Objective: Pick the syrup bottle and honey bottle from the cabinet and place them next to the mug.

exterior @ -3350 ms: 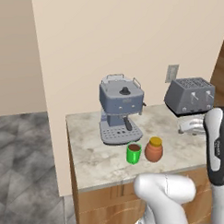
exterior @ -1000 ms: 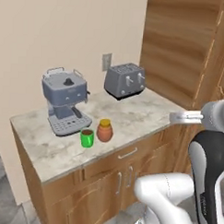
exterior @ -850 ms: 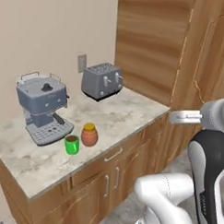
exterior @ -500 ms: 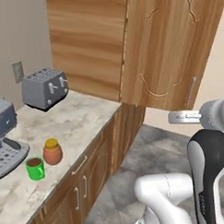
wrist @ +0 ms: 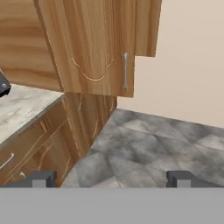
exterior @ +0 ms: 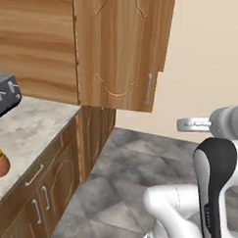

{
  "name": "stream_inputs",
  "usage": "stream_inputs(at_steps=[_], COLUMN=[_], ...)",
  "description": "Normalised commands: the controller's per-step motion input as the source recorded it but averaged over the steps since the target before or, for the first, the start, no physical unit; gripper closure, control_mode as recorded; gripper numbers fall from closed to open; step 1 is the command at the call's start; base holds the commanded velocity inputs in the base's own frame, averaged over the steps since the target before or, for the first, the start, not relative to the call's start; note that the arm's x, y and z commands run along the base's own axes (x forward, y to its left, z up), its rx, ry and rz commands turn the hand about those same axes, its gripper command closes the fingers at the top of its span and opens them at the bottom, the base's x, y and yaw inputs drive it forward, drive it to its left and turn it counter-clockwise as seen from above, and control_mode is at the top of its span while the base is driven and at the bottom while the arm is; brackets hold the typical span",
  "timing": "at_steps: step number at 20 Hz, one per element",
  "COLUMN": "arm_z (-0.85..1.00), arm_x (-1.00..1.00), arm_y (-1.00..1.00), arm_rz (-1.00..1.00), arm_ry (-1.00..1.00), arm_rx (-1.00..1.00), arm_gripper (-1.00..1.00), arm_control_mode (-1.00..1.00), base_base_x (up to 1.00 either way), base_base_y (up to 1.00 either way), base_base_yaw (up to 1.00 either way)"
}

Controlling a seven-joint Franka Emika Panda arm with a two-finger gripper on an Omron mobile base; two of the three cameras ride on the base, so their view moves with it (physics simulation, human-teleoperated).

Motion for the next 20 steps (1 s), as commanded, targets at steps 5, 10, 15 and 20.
stream_inputs(at_steps=[5,10,15,20], arm_z=[0.0,0.0,0.0,0.0], arm_x=[0.0,0.0,0.0,0.0], arm_y=[0.0,0.0,0.0,0.0], arm_rz=[0.0,0.0,0.0,0.0], arm_ry=[0.0,0.0,0.0,0.0], arm_rx=[0.0,0.0,0.0,0.0], arm_gripper=[-1.0,-1.0,-1.0,-1.0], arm_control_mode=[1.0,1.0,1.0,1.0], base_base_x=[-0.11,0.34,0.56,0.53], base_base_y=[-1.0,-1.0,-1.0,-1.0], base_base_yaw=[0.13,0.41,0.47,0.44])
